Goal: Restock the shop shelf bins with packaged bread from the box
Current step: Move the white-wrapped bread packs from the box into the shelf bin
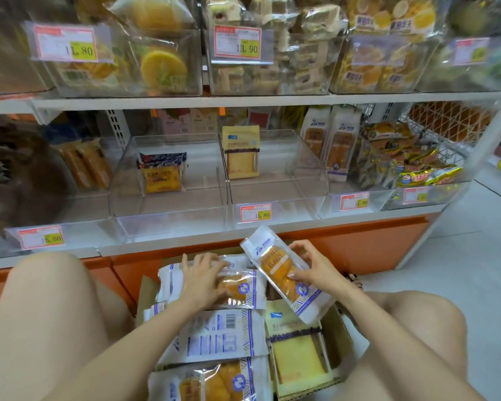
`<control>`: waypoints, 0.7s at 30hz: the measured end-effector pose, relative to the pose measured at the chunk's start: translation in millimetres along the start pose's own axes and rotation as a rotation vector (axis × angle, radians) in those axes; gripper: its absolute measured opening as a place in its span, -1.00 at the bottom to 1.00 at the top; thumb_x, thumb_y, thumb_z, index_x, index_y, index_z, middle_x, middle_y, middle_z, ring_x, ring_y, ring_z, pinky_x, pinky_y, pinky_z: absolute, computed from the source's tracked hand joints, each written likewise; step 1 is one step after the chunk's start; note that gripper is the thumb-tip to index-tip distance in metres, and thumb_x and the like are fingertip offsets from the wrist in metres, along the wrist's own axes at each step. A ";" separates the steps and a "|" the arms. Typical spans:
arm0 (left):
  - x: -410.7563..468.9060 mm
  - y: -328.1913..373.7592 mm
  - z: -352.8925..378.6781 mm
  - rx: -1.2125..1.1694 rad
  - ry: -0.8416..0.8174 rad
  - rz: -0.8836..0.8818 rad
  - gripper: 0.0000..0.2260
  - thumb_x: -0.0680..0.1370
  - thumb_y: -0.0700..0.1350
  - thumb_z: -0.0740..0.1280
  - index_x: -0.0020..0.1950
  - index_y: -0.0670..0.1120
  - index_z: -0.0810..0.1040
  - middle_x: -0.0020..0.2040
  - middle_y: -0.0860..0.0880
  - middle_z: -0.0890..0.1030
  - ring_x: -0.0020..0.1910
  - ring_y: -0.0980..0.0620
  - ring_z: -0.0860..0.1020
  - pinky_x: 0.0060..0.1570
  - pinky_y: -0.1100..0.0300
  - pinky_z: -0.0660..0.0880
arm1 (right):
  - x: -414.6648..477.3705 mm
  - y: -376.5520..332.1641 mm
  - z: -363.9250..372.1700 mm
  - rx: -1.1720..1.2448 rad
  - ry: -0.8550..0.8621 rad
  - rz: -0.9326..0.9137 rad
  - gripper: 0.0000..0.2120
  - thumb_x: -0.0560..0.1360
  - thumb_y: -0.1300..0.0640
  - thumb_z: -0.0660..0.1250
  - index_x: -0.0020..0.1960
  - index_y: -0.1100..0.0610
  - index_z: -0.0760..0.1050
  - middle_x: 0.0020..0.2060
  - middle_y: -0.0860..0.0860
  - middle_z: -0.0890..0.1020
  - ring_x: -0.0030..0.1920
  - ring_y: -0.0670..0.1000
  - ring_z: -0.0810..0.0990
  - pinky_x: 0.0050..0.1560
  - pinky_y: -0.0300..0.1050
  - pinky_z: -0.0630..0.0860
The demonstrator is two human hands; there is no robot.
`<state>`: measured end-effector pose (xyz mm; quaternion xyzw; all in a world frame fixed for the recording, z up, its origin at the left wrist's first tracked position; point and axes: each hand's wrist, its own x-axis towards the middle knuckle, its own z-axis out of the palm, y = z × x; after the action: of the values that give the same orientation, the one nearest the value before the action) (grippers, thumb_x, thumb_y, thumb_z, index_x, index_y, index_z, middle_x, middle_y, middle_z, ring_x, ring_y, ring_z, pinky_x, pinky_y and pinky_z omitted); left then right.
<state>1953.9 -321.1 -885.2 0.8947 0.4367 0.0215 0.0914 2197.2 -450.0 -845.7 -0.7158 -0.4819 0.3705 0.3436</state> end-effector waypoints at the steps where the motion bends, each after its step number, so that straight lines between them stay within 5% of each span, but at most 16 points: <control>1: -2.0 2.5 4.2 -0.026 0.035 -0.069 -0.27 0.35 0.26 0.41 0.45 0.10 0.26 0.46 -0.02 0.21 0.46 -0.05 0.12 0.42 -0.18 -0.15 | -0.7 1.9 -1.2 -0.023 0.006 0.007 -0.55 0.42 0.22 0.44 0.18 -0.09 0.34 0.03 -0.04 0.52 0.00 -0.03 0.59 -0.07 -0.01 0.63; 3: -11.1 6.6 9.7 -0.107 0.078 -0.292 -0.13 0.33 0.30 0.41 0.50 0.01 0.12 0.48 -0.12 0.11 0.47 -0.12 0.07 0.42 -0.11 -0.04 | -0.8 5.1 -1.7 -0.070 0.011 0.019 -0.54 0.41 0.23 0.44 0.19 -0.07 0.34 -0.01 -0.09 0.51 0.00 -0.01 0.58 -0.03 0.06 0.61; 8: -36.3 9.5 16.1 -0.217 0.031 -0.572 -0.28 0.48 0.33 0.19 0.43 -0.11 0.09 0.24 -0.21 0.42 0.22 -0.18 0.42 0.21 -0.03 0.33 | 3.1 0.9 3.2 -0.065 -0.019 0.000 -0.55 0.41 0.24 0.44 0.17 -0.07 0.35 0.04 -0.09 0.49 0.06 0.00 0.56 -0.02 0.05 0.62; 14: -27.0 10.5 14.2 -0.131 -0.137 -0.596 -0.30 0.57 0.30 -0.04 0.51 -0.12 -0.15 0.24 -0.19 0.52 0.21 -0.18 0.50 0.23 -0.06 0.35 | 3.4 -0.4 6.7 -0.049 -0.029 -0.016 -0.55 0.42 0.23 0.43 0.16 -0.11 0.34 0.08 -0.04 0.50 0.04 -0.02 0.57 -0.06 0.01 0.63; 21: -26.2 22.9 18.0 -0.347 0.000 -0.338 -0.32 0.53 0.16 0.26 0.50 -0.06 0.02 0.45 -0.12 0.22 0.41 -0.13 0.22 0.35 -0.09 0.25 | -3.8 0.8 -0.7 -0.017 0.028 0.007 -0.55 0.43 0.25 0.42 0.18 -0.08 0.33 0.04 0.02 0.52 -0.05 0.01 0.62 -0.13 -0.06 0.64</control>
<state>1957.7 -358.2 -897.6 0.7798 0.5701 0.0807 0.2460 2197.2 -453.9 -845.3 -0.7256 -0.4776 0.3575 0.3430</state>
